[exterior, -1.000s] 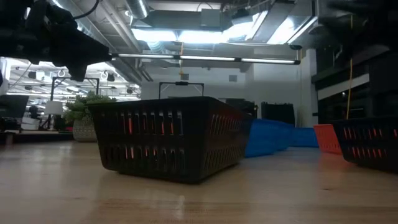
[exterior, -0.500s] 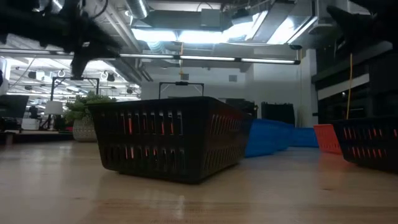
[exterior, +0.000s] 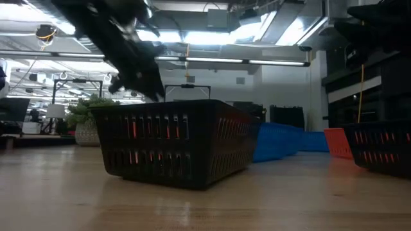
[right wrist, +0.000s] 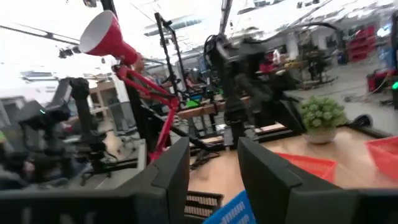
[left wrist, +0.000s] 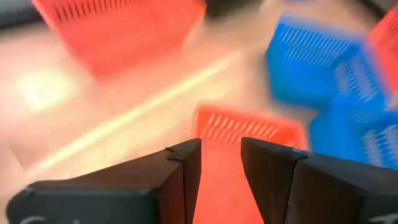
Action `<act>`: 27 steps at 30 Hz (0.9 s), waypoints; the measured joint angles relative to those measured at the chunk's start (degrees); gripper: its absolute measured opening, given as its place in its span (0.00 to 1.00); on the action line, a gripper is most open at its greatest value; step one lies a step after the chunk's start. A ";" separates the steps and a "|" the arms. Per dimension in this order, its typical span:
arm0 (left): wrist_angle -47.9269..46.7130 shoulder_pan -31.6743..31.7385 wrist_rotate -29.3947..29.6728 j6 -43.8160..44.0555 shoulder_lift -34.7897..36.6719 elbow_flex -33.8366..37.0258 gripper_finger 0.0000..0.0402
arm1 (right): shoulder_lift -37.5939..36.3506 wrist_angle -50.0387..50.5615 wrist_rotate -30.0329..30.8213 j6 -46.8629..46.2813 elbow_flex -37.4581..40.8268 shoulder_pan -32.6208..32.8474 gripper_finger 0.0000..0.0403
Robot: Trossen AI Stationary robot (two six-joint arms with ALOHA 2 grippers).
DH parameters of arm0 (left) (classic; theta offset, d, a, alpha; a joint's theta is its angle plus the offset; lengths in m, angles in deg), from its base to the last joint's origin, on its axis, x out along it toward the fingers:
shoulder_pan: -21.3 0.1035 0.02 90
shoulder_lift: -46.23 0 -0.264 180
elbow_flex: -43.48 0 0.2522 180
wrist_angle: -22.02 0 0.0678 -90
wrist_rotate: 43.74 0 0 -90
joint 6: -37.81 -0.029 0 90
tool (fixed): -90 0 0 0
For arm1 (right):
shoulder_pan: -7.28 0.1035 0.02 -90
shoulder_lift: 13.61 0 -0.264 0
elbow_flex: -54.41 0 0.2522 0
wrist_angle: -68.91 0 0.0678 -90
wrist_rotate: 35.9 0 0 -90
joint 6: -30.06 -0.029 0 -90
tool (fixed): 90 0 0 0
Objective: Stack baskets by color
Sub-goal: Stack the bottom left orange bin on the top left orange bin
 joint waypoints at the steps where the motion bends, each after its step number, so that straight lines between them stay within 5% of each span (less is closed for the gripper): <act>1: -2.33 1.05 -2.68 0.03 -2.02 -1.79 0.26 | 0.00 0.00 -0.68 -1.13 0.01 0.01 0.34; 4: -10.26 3.29 -7.98 -1.13 -6.42 -7.15 0.26 | 0.00 -0.02 -1.16 -4.20 0.00 0.01 0.34; 8: -17.41 4.03 -7.29 -7.88 -8.67 -11.61 0.26 | 0.00 0.00 -1.17 -5.19 0.01 0.01 0.34; 27: -20.17 3.84 -8.92 -13.44 -14.29 -12.51 0.26 | 0.00 -1.00 2.27 -2.06 0.00 -0.01 0.34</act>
